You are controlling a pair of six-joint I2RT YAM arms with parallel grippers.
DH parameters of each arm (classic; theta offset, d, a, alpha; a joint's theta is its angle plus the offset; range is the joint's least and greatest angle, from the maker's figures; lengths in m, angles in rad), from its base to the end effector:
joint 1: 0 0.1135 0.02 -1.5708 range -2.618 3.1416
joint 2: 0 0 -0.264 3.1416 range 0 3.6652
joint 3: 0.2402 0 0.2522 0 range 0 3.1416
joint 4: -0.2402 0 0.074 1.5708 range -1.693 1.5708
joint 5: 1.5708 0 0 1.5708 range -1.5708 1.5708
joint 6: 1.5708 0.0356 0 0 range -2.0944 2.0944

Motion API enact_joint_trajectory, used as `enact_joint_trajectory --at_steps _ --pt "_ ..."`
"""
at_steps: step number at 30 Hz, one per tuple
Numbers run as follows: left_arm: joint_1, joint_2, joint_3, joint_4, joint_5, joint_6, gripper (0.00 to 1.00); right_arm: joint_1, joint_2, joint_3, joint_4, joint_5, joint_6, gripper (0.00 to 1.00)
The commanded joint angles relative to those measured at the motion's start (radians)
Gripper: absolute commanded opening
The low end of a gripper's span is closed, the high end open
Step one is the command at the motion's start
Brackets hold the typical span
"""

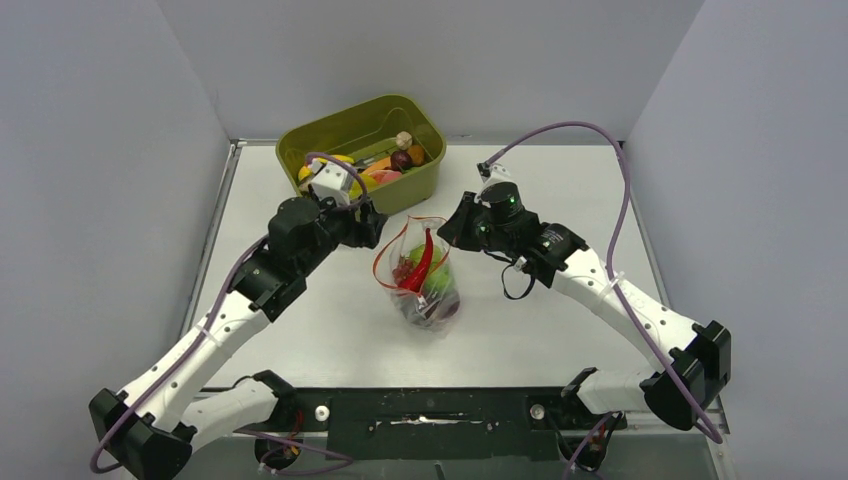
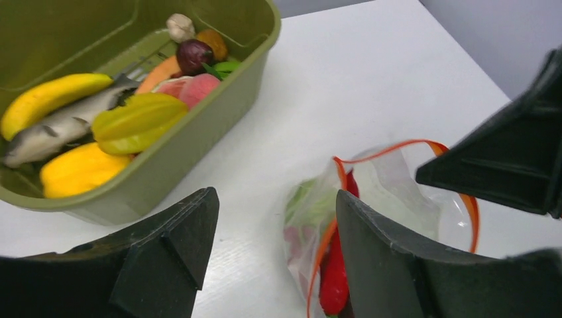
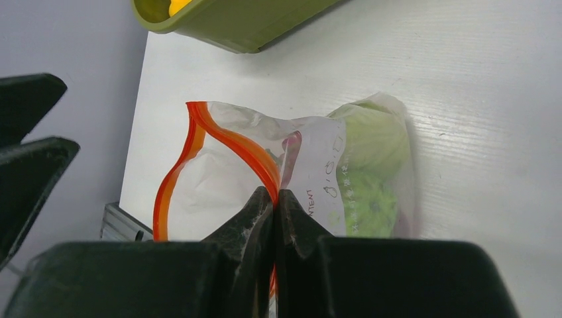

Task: Place the food in the zip-top bag and seal the zipper
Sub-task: Pick up the fake fruit from the bin.

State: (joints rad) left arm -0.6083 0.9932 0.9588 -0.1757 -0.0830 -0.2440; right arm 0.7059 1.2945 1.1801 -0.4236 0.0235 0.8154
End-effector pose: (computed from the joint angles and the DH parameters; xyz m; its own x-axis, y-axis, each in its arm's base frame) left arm 0.1903 -0.1289 0.3634 -0.2876 -0.0931 -0.9532 0.4467 0.8673 -0.2195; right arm 0.2230 0.1890 0.3430 -0.7283 0.3355 -0.5975 -0.1502 0.7726 0.6169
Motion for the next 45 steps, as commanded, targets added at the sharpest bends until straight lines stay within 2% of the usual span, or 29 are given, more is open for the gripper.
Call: enact_joint_trajectory --at_steps 1,3,8,13,17,22,28,45 --pt "0.037 0.073 0.118 -0.111 -0.086 0.161 0.66 -0.001 -0.040 0.058 0.006 0.012 -0.018 0.00" --pt "0.107 0.114 0.166 -0.135 -0.045 0.171 0.69 0.001 -0.048 0.057 0.001 0.016 -0.016 0.00" --pt "0.334 0.211 0.223 -0.107 0.259 0.176 0.69 0.004 -0.055 0.062 -0.010 0.020 -0.016 0.00" --pt "0.416 0.268 0.229 -0.059 0.405 0.313 0.69 0.006 -0.061 0.061 -0.020 0.019 -0.016 0.00" --pt "0.496 0.319 0.274 -0.032 0.595 0.359 0.69 0.007 -0.054 0.072 -0.043 0.014 -0.021 0.00" --pt "0.549 0.438 0.392 -0.095 0.667 0.422 0.69 0.007 -0.049 0.089 -0.060 0.017 -0.030 0.00" --pt "0.608 0.559 0.495 -0.138 0.816 0.414 0.70 0.007 -0.049 0.104 -0.060 0.041 -0.037 0.00" --pt "0.659 0.795 0.554 -0.060 1.006 0.347 0.73 0.006 -0.050 0.116 -0.074 0.056 -0.047 0.00"
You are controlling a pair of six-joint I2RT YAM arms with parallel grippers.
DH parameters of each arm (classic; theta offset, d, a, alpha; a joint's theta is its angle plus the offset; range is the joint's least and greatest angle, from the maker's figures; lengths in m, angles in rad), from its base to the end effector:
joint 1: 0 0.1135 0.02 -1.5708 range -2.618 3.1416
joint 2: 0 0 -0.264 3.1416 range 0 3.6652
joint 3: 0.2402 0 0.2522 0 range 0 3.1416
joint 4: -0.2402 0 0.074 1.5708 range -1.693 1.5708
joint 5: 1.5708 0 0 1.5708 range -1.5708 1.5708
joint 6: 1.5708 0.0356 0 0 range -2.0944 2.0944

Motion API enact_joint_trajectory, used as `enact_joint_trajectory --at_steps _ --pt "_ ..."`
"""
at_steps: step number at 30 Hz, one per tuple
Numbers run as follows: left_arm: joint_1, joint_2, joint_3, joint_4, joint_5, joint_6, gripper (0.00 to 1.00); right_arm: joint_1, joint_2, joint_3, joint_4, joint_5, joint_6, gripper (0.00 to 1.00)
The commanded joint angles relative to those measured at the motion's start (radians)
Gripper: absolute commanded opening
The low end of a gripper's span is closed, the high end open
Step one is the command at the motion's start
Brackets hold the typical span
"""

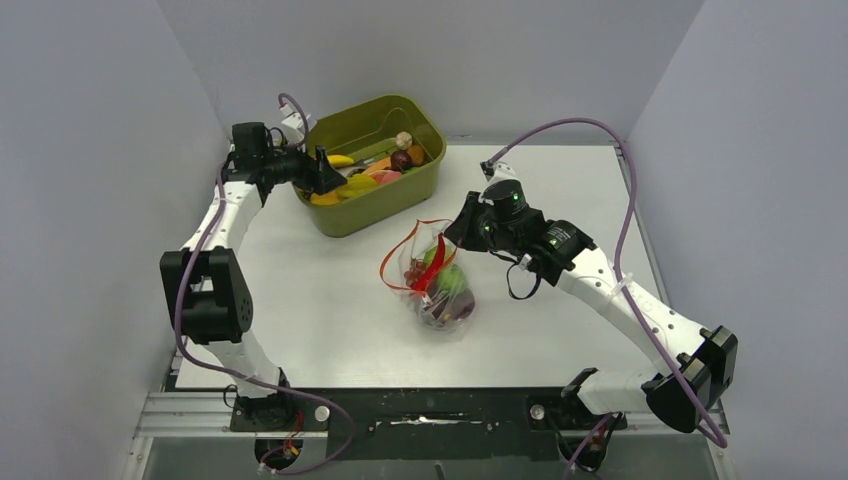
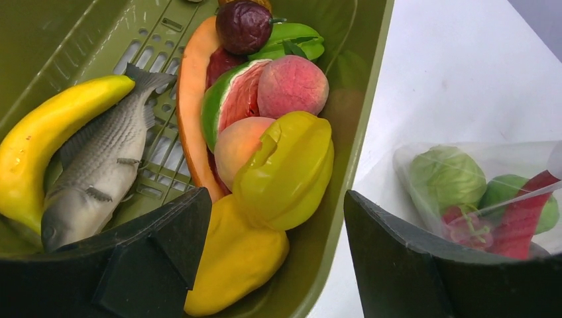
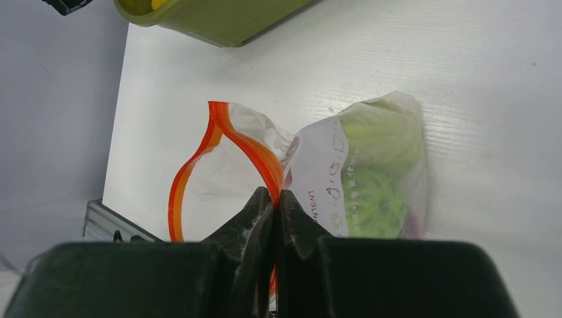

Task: Place the food in the zip-top bag and seal the zipper
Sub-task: Pick up the fake fruit from the bin.

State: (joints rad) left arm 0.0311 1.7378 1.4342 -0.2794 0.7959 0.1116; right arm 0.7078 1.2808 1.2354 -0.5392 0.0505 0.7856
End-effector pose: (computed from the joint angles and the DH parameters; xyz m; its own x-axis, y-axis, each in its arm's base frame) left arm 0.3987 -0.0130 0.3034 -0.4829 0.0629 -0.8734 0.6321 0.7153 -0.2979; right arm 0.2164 0.1828 0.3548 -0.7330 0.3024 -0.6093 -0.1399 0.8096 0.5701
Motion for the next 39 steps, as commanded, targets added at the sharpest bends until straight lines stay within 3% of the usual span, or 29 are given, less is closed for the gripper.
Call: enact_joint_trajectory --at_steps 1,7,20,29,36,39 --pt "0.020 0.071 0.097 0.038 0.142 -0.011 0.73 0.004 -0.037 0.063 0.039 0.032 -0.020 0.00" --pt "0.020 0.160 0.155 0.002 0.208 -0.009 0.73 0.002 -0.037 0.063 0.035 0.045 -0.020 0.00" --pt "0.002 0.214 0.125 0.056 0.254 -0.032 0.69 0.001 -0.028 0.054 0.044 0.042 -0.021 0.00" --pt "-0.014 0.238 0.168 0.033 0.254 -0.048 0.51 0.001 -0.026 0.056 0.044 0.035 -0.019 0.00" --pt "-0.010 0.218 0.146 0.111 0.262 -0.139 0.34 -0.001 -0.042 0.035 0.057 0.039 -0.009 0.00" --pt "-0.010 0.202 0.135 0.132 0.254 -0.157 0.32 -0.001 -0.047 0.032 0.059 0.041 -0.011 0.00"
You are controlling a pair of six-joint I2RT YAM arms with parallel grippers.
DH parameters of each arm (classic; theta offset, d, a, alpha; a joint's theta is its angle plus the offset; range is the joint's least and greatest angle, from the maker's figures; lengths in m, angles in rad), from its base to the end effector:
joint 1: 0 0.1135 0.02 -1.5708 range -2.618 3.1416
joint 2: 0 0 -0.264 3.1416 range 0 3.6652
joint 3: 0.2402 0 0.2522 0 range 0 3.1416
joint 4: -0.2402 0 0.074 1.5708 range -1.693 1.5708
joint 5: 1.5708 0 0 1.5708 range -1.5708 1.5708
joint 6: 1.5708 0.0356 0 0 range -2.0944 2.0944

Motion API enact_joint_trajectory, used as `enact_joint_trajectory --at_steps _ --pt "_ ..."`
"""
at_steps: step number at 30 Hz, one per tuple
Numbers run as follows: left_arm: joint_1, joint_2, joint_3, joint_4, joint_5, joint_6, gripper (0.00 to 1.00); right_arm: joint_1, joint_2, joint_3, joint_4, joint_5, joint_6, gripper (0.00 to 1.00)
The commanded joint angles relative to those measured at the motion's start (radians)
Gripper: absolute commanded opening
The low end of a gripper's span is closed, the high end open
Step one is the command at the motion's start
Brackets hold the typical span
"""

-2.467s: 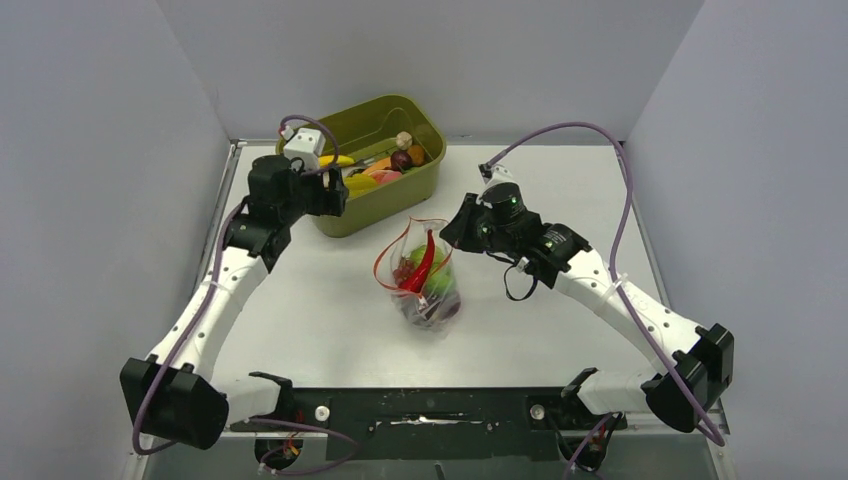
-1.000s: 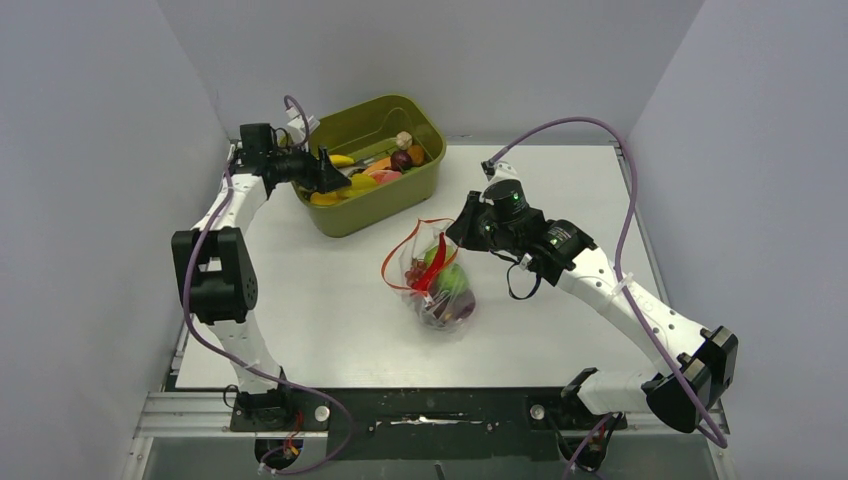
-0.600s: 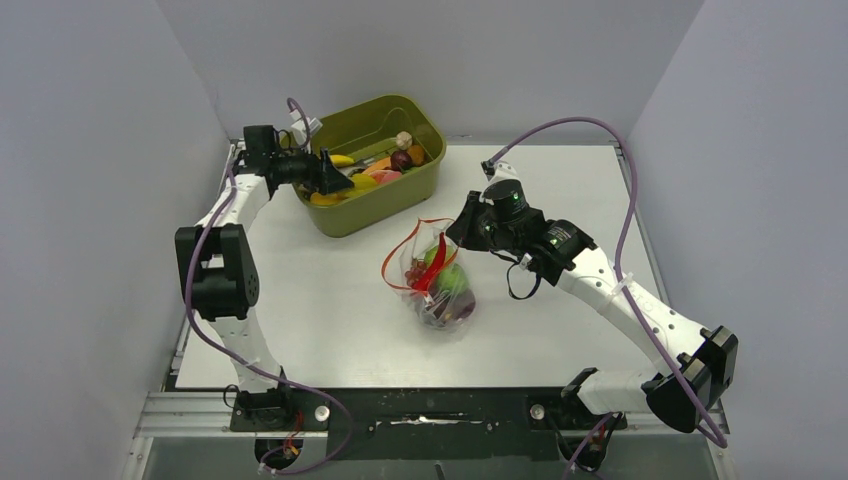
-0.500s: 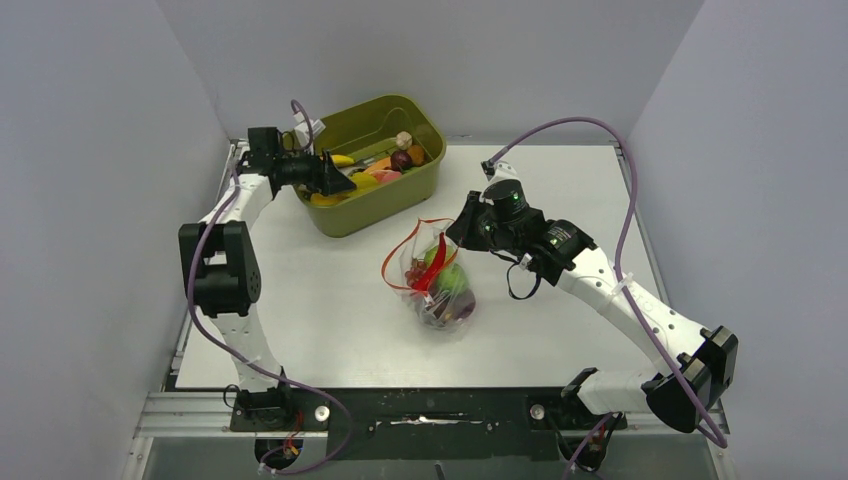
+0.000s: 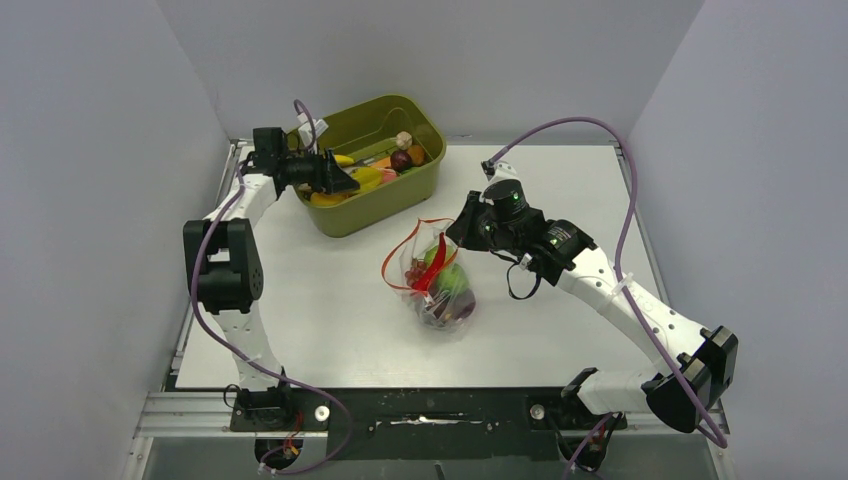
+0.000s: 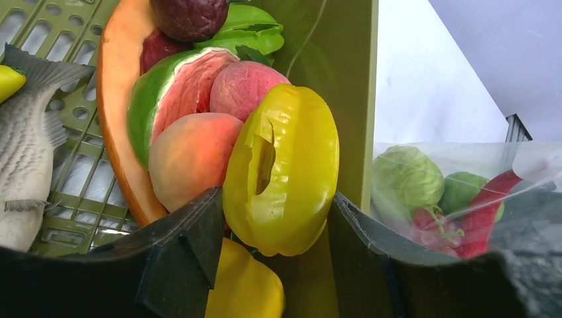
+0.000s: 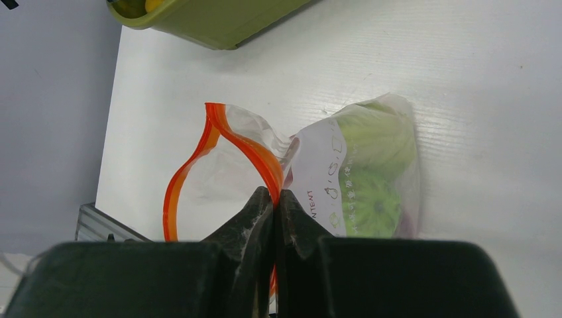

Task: Place the food in the zip-top bag and seal the zipper
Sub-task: Pick up the fake fruit from the bin.

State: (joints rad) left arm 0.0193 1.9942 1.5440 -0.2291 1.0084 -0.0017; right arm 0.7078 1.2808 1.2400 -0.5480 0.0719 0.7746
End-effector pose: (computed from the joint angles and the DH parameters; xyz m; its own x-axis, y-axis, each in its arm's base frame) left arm 0.4480 -0.0215 0.2432 -0.6292 -0.0131 -0.7771 0.6467 0.5458 -0.5328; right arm 0.2165 0.1819 0.3556 -0.7234 0.2992 -0.6223 -0.1359 0.8219 0.5531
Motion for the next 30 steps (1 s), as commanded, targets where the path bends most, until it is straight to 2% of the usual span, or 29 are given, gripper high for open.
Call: enact_joint_trajectory --at_steps 1,7,11,21,30 --pt "0.002 -0.061 0.021 0.086 0.036 -0.046 0.31 -0.001 -0.050 0.026 0.067 0.020 0.000 0.00" --pt "0.005 -0.120 -0.026 0.171 -0.010 -0.100 0.27 -0.001 -0.071 0.001 0.075 0.020 0.004 0.00" --pt "0.013 -0.172 -0.072 0.251 -0.047 -0.184 0.29 0.001 -0.084 -0.009 0.079 0.022 0.011 0.00" --pt "0.015 -0.330 -0.149 0.287 -0.215 -0.234 0.23 0.003 -0.129 -0.057 0.089 0.032 0.051 0.00" --pt "-0.072 -0.552 -0.213 0.127 -0.392 -0.229 0.23 0.008 -0.122 -0.037 0.121 0.009 0.058 0.00"
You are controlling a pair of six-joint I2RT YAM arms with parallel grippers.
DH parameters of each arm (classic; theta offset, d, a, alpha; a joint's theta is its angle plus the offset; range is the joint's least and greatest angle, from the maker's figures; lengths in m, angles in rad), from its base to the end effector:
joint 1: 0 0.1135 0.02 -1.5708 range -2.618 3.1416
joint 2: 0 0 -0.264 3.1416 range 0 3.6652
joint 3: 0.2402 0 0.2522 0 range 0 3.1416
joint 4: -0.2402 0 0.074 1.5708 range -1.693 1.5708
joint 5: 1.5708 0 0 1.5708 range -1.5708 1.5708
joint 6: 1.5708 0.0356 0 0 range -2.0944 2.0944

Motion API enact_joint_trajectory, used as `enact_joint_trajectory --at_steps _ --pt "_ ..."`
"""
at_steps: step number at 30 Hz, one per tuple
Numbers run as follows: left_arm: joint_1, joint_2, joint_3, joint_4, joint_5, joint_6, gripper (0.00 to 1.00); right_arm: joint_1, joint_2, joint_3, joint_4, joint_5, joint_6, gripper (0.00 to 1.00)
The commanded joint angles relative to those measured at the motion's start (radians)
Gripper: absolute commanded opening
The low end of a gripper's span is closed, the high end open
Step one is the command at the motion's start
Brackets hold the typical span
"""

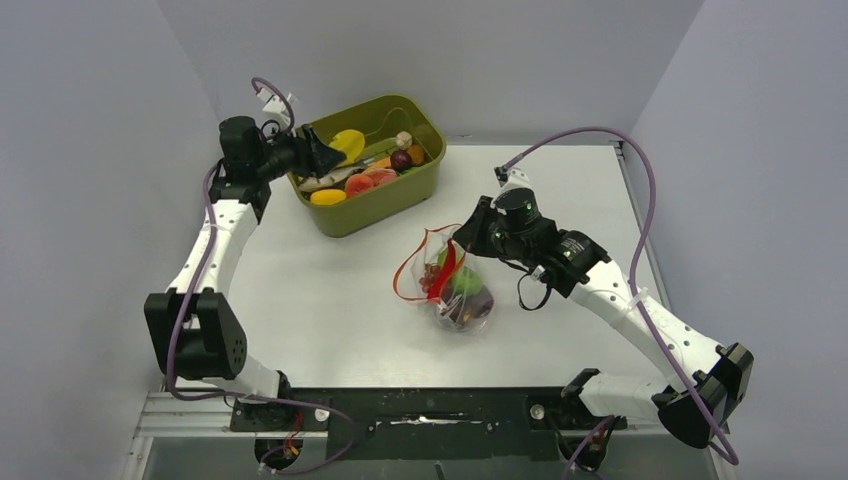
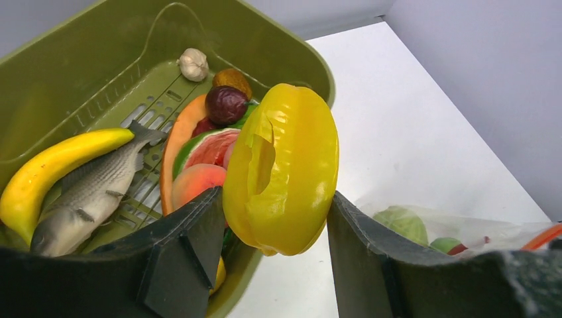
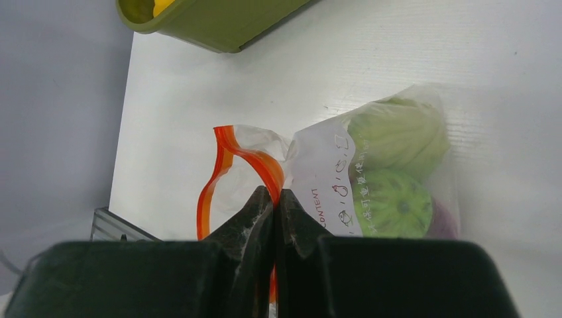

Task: Place the food in the zip-top bag and seal the zipper
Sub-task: Pick up the fake fruit from the bin, then place the fake fruit in the zipper food storage bag.

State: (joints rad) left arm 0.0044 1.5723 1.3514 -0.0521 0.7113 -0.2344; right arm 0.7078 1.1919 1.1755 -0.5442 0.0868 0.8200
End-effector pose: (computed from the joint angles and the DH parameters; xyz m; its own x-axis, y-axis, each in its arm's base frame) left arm 0.3699 -0.0216 0.3551 -0.4075 -0.1777 -0.8958 0.5456 0.7392 -0.3949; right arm 0.2003 0.1673 0.3565 -0.7084 0.3525 -0.6115 -0.1085 0.8017 0.5878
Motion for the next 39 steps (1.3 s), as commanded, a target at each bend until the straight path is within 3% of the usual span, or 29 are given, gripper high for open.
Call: enact_joint_trajectory --at_steps 1,13,25,28,39 --pt "-0.077 -0.155 -0.035 -0.061 -0.113 0.010 0.23 0.010 -0.031 0.030 0.121 -0.008 0.013 0.00" --pt "-0.255 -0.401 -0.178 -0.205 -0.117 0.029 0.22 0.022 0.023 0.053 0.146 0.003 0.036 0.00" --pt "-0.396 -0.586 -0.411 -0.125 0.051 -0.053 0.22 0.024 0.070 0.084 0.161 0.011 0.044 0.00" --pt "-0.434 -0.595 -0.441 -0.093 0.072 -0.060 0.22 0.027 0.079 0.087 0.171 -0.001 0.039 0.00" --pt "-0.498 -0.544 -0.457 -0.120 -0.048 -0.016 0.23 0.027 0.088 0.076 0.195 -0.018 0.046 0.00"
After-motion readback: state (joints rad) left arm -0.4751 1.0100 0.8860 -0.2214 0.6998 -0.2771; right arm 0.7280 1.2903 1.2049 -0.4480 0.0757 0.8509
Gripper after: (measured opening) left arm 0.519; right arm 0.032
